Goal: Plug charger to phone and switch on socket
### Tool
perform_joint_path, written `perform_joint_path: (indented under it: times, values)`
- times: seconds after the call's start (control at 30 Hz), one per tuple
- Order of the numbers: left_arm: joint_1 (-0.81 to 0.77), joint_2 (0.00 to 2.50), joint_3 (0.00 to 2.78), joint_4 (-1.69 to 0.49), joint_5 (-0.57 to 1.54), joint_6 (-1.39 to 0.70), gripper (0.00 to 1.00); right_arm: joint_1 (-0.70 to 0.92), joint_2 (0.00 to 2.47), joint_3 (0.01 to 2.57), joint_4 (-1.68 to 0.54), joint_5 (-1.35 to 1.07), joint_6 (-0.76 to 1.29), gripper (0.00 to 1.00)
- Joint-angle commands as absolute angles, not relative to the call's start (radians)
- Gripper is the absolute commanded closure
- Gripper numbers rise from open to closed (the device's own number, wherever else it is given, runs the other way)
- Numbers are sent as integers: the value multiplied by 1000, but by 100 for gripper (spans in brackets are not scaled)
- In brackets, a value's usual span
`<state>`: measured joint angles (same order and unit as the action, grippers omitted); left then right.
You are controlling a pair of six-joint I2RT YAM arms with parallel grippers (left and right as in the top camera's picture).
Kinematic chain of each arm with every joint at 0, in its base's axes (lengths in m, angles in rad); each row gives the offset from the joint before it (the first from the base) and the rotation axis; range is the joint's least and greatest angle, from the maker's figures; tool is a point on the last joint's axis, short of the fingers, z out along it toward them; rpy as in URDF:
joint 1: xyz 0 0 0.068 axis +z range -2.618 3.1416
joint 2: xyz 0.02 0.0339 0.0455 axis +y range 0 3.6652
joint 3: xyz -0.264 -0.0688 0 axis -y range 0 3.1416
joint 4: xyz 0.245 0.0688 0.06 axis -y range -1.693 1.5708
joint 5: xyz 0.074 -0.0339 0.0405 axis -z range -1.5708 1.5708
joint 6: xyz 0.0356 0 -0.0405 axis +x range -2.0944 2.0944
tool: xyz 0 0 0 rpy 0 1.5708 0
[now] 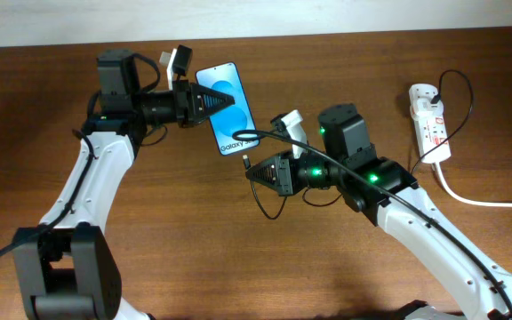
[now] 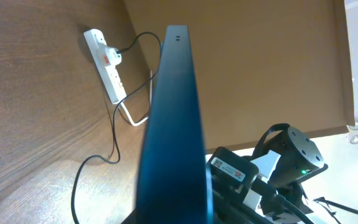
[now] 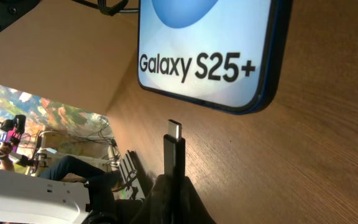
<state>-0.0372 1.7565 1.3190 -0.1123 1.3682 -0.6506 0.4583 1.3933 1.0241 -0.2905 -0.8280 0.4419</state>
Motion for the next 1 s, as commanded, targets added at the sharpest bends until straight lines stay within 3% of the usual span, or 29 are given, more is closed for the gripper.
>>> perform_joint_path:
  times: [0.0, 0.97]
  values:
    - [-36, 1752, 1323, -125, 1399, -632, 100, 464, 1387, 1025, -290, -833, 435, 96]
    - [-83, 1752, 1323, -125, 1444, -632, 100, 464, 1387, 1025, -279, -833, 443, 96]
